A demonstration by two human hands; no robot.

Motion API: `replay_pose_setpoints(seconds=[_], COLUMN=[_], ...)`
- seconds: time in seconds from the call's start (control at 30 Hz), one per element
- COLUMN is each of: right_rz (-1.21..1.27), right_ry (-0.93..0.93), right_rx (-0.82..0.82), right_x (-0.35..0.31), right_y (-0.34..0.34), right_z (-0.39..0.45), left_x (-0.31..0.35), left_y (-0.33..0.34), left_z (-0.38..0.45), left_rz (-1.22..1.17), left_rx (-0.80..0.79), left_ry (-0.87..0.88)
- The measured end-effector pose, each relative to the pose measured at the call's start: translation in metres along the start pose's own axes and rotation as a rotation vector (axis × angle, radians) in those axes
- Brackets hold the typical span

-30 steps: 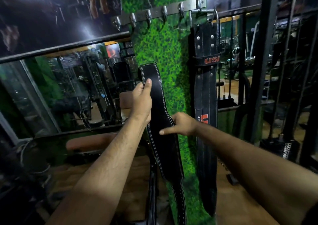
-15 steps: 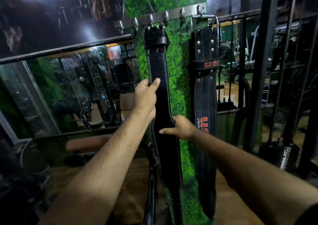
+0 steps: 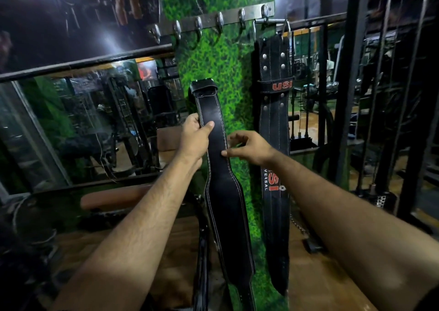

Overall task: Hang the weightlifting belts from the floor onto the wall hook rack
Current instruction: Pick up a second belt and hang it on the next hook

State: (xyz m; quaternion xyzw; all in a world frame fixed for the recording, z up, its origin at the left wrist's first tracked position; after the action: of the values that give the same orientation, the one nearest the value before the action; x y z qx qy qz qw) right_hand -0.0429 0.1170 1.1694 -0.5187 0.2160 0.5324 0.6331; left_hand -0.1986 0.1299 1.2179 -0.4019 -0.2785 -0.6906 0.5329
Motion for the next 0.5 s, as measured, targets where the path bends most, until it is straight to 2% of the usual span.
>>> replay_pose_setpoints(seconds=[0.1, 0.2, 0.3, 0.37, 0.43, 0.5], right_rz=[0.229, 0.444, 0.45, 0.482, 0.488, 0.459], right_ry=[0.016, 0.03, 0.03, -0.008, -0.024, -0.002], right_rx=[0.084, 0.131, 0.168, 0.245, 0.277, 0.278], right_x=[-0.013, -0.037, -0.058, -0.067, -0.073, -0.076], right_y=[-0.007, -0.016, -0.025, -0.033, -0.038, -0.039], right_z=[0.005, 0.013, 0.028, 0.035, 0.038, 0.039], left_x=[-0.002, -0.002, 0.003, 0.003, 0.005, 0.014], left_y=[-0.001, 0.003, 0.011, 0.015, 0.015, 0.01], left_z=[0.002, 0.0, -0.001, -0.001, 0.001, 0.009], left_rz=[0.054, 0.071, 0.134, 0.152, 0.14, 0.096], left_rx=[-0.034, -0.137, -0.302, -0.354, -0.278, -0.076], left_ry=[-0.025, -0.068, -0.11, -0.121, -0.106, -0.048])
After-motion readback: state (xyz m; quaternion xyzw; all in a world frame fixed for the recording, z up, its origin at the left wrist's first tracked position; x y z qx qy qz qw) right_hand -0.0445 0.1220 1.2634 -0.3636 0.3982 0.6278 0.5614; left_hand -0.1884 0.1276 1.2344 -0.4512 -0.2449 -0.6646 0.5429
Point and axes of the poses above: each hand's wrist, its own z-axis towards the middle knuckle, its own y-axis out of the palm, x = y × z, the point moved 4 cm from there along z, towards the middle knuckle, and after that the axes turned 12 degrees about -x, right-handed, at the moved point
